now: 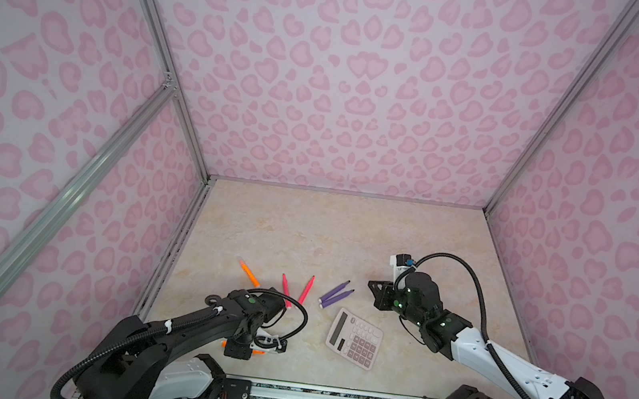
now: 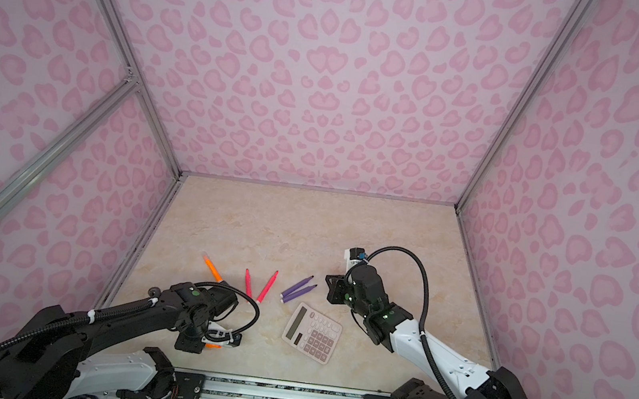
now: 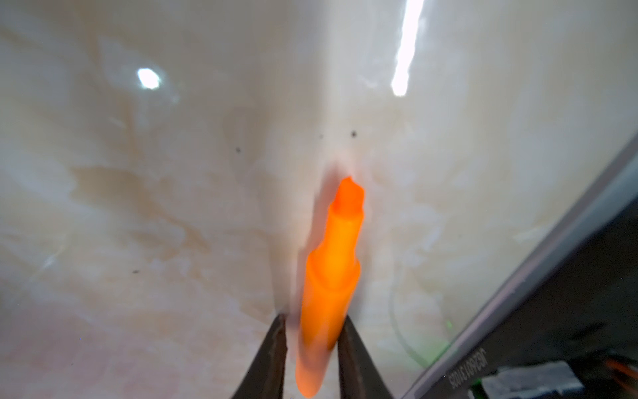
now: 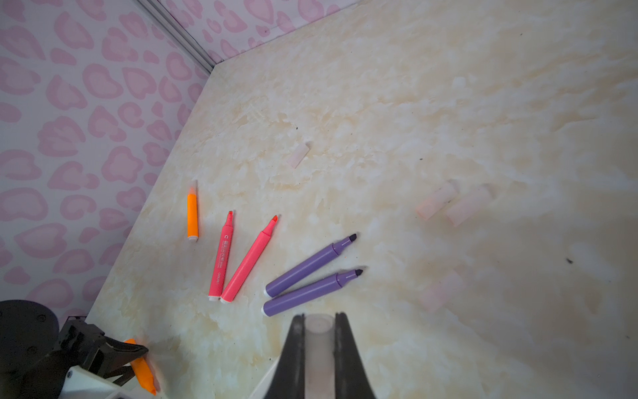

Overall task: Insert the pens into the pen caps
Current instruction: 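Lower the left gripper onto the orange highlighter and close on it, then raise the orange highlighter upright with the left gripper toward the right gripper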

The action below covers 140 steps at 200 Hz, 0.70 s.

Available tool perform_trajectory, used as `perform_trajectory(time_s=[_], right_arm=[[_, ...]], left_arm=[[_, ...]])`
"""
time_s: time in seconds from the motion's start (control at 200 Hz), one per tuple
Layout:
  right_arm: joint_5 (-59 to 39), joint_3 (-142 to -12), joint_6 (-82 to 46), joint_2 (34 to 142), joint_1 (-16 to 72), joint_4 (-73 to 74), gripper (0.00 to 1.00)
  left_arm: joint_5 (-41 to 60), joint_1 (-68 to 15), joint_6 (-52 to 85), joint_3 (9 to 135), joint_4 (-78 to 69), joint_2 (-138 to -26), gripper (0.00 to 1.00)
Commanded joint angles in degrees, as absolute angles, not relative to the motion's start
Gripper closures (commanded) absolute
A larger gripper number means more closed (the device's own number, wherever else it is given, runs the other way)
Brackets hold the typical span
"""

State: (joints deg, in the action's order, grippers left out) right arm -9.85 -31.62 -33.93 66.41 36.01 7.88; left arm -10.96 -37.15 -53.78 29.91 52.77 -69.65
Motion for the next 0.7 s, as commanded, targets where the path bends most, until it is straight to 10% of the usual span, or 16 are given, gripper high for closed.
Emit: perform_trajectory(time_s=[0.0,0.16,0.695], right_arm=[[-10.79,-31.29,-34.31,66.95,35.83,9.84,0.95],[-11.05,-31.20,-34.54,67.07,35.42,10.00,0.95],[-10.87,-29.54,-35.82,61.83,30.32,8.90,0.95]], left_arm=[[-4.77,-37.27,-53.61,29.72,50.68,-69.99,0.75],[-2.45,-37.35,-51.02,32.04,49.35,-69.24,0.96],[3.71,-36.89,-21.99,60.72,28.89,-77.42,0.96]])
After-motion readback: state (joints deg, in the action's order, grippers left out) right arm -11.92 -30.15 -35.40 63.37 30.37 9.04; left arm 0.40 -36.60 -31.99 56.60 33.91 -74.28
